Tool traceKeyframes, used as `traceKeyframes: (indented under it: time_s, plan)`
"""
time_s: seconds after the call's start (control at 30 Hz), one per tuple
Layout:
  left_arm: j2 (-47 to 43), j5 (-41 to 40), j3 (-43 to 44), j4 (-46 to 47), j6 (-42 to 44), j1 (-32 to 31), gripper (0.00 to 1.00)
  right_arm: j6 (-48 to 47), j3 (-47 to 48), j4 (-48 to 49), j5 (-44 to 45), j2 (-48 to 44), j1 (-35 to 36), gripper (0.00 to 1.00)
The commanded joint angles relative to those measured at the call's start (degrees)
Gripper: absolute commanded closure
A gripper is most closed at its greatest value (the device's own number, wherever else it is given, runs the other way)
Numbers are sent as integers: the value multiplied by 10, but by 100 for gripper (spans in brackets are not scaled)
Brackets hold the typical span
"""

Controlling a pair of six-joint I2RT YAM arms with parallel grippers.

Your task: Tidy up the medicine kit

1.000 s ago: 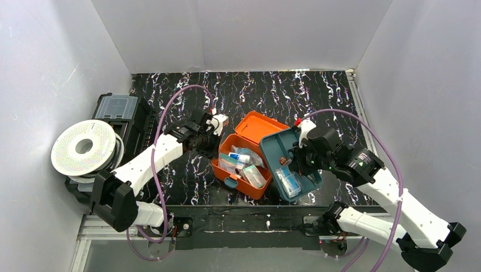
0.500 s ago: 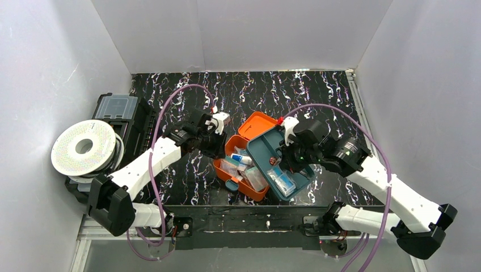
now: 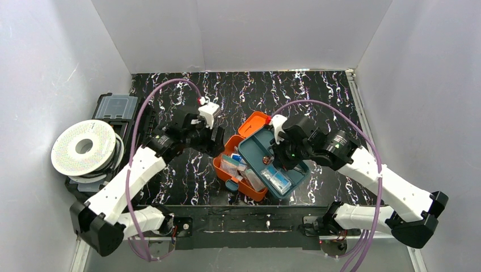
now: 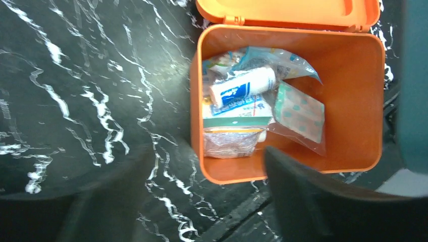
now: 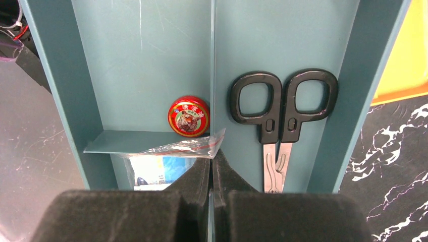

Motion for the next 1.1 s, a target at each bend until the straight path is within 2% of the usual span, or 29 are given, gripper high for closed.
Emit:
traceKeyframes:
  time_s: [0.0,0.2,0.4,0.63,1.07]
  plan:
    - [-79,-88,26,-72,-14,-3,2,-44,47,41,-5,30,9,99]
    - [-160,-113,-14,-63,-54,-3,2,-83,75,61,-7,82,19,99]
    - [-252,-81,-81,-26,-76,-3,2,-102,87,90,0,116,30,99]
    - [-300,-28,-119,-24,-106,-3,2,-103,81,117,0,145,33,99]
    - [-367,-9,-184,-17,-130,-2,2,-95,60,149,36,190,33,99]
